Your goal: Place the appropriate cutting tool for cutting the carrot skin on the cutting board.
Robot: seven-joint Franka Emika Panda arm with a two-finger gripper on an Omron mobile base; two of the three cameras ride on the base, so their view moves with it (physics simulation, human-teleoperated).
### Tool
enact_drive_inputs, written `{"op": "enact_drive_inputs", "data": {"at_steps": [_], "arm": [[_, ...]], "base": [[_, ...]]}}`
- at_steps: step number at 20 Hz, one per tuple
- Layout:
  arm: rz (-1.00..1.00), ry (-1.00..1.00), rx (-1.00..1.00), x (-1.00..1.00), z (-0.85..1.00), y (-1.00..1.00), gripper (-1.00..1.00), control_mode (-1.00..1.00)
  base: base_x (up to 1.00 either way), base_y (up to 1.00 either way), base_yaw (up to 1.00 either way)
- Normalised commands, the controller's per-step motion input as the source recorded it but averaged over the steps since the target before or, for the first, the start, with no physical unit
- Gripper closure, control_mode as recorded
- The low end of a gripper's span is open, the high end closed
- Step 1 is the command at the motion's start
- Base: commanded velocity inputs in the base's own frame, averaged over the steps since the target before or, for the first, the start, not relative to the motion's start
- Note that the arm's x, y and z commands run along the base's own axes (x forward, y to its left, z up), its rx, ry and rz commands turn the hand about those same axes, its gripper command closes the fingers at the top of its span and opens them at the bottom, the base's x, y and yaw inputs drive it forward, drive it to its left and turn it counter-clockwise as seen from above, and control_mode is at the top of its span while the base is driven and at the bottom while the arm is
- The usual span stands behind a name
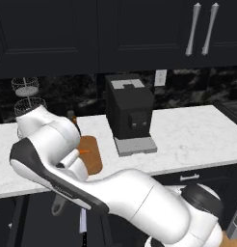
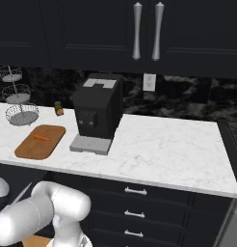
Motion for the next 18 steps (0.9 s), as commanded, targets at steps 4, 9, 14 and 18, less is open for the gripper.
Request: {"op": "enact_drive_inputs", "data": {"at_steps": [4, 9, 14, 18], "arm": [[-0.08, 0.0, -0.06, 0.92, 0.54, -0.3, 1.0, -1.0], [-0.01, 0.0, -0.01, 0.88, 0.02, -0.14, 1.0, -1.0], [0.0, 0.02, 0.0, 0.76, -0.39, -0.14, 1.0, -1.0], [0.0, 0.01, 0.0, 0.76, -0.56, -0.18, 1.0, -1.0]], "base": [[0.0, 0.0, 0.0], [0.0, 0.0, 0.0], [0.0, 0.0, 0.0], [0.0, 0.0, 0.0]]}}
